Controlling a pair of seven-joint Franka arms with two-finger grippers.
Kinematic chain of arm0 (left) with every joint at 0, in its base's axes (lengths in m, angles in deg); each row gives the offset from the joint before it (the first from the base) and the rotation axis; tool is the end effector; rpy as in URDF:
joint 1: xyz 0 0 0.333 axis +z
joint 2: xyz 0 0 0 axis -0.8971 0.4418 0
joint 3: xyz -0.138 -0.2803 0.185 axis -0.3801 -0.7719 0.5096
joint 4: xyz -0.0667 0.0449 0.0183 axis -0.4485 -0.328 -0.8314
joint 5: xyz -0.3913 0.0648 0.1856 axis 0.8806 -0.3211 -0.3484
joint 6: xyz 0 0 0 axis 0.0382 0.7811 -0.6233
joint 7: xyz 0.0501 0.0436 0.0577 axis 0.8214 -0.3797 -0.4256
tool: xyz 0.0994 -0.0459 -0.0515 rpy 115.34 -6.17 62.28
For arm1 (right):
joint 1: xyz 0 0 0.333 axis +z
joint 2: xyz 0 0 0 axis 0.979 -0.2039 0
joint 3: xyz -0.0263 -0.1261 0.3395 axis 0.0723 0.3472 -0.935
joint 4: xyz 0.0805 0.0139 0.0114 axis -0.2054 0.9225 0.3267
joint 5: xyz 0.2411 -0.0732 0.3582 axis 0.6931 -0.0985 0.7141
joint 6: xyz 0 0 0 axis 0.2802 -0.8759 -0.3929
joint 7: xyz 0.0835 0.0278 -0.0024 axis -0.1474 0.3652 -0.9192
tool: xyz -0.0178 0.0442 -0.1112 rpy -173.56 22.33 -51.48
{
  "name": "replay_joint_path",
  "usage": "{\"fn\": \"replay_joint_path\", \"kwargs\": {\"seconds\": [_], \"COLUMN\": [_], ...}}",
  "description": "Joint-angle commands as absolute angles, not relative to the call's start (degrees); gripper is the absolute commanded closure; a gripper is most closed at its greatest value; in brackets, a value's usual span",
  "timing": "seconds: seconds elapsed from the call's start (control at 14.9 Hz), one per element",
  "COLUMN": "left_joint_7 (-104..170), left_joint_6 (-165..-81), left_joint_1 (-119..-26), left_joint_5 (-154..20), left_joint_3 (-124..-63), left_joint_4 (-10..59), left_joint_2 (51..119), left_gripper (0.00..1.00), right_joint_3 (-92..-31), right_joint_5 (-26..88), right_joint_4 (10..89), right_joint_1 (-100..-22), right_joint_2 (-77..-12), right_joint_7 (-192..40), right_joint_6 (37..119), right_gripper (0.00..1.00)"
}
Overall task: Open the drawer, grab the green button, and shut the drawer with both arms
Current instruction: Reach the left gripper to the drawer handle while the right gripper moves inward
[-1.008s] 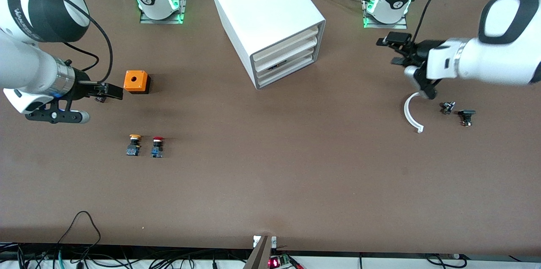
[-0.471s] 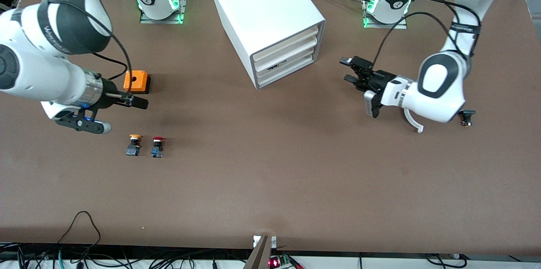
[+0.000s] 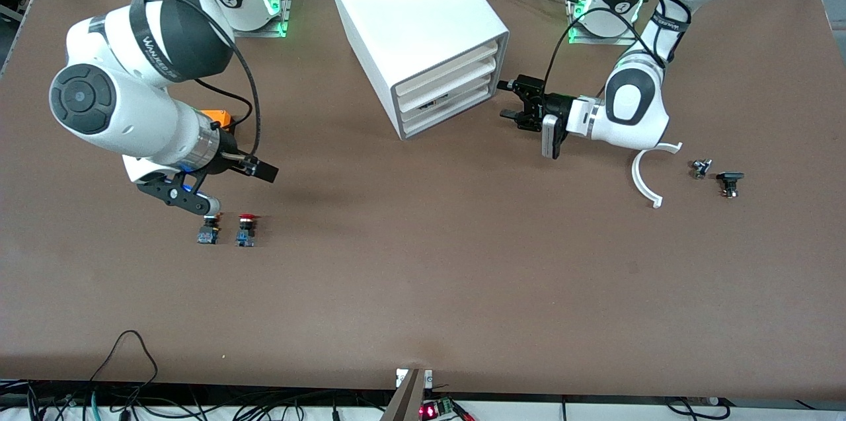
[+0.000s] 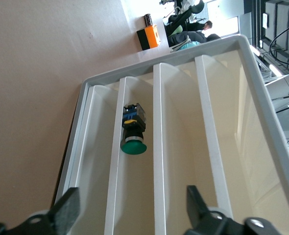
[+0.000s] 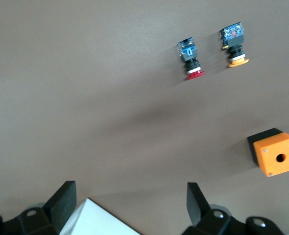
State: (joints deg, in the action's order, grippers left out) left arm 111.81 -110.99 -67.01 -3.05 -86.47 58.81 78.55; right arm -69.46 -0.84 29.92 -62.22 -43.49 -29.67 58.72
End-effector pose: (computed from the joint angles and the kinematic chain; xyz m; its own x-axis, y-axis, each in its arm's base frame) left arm 0.4579 -0.2172 0.1984 0.8867 -0.4244 0.1835 -0.2870 -0.1940 0.9381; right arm 0.6905 0.2354 0.4992 0.9053 -0.3978 -0.1490 -0.4043 -0.9145 -0.0150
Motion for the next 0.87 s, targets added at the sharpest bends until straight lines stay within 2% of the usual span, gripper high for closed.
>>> {"fn": "replay_joint_path", "kwargs": {"seconds": [0.0,0.2,0.4,0.67,0.81], "left_joint_7": [114.09,117.51,118.3,138.57,139.06], "left_joint_6": [-111.71,-117.49,-119.89,-120.15,-120.15], "left_joint_1": [-67.03,-67.03,-67.12,-66.6,-66.07], "left_joint_5": [-1.29,-1.21,-0.07,16.51,18.3], "left_joint_3": [-86.77,-90.0,-92.21,-96.25,-97.58], "left_joint_4": [59.72,60.16,60.07,60.25,61.83], "left_joint_2": [78.6,79.66,81.58,91.42,91.1], "left_gripper": [0.07,0.11,0.32,0.33,0.33], "right_joint_3": [-69.2,-69.29,-69.2,-69.29,-69.29], "right_joint_5": [-0.69,-0.52,-0.43,-0.34,-0.26], "right_joint_4": [23.37,19.5,16.08,12.29,11.23], "right_joint_1": [-60.05,-58.55,-56.8,-55.39,-54.77], "right_joint_2": [-47.74,-50.38,-52.85,-55.66,-56.63], "right_joint_7": [-22.08,-15.39,-10.21,-3.18,-0.1], "right_joint_6": [57.97,58.06,58.14,58.41,59.28], "right_gripper": [0.0,0.0,0.0,0.0,0.0]}}
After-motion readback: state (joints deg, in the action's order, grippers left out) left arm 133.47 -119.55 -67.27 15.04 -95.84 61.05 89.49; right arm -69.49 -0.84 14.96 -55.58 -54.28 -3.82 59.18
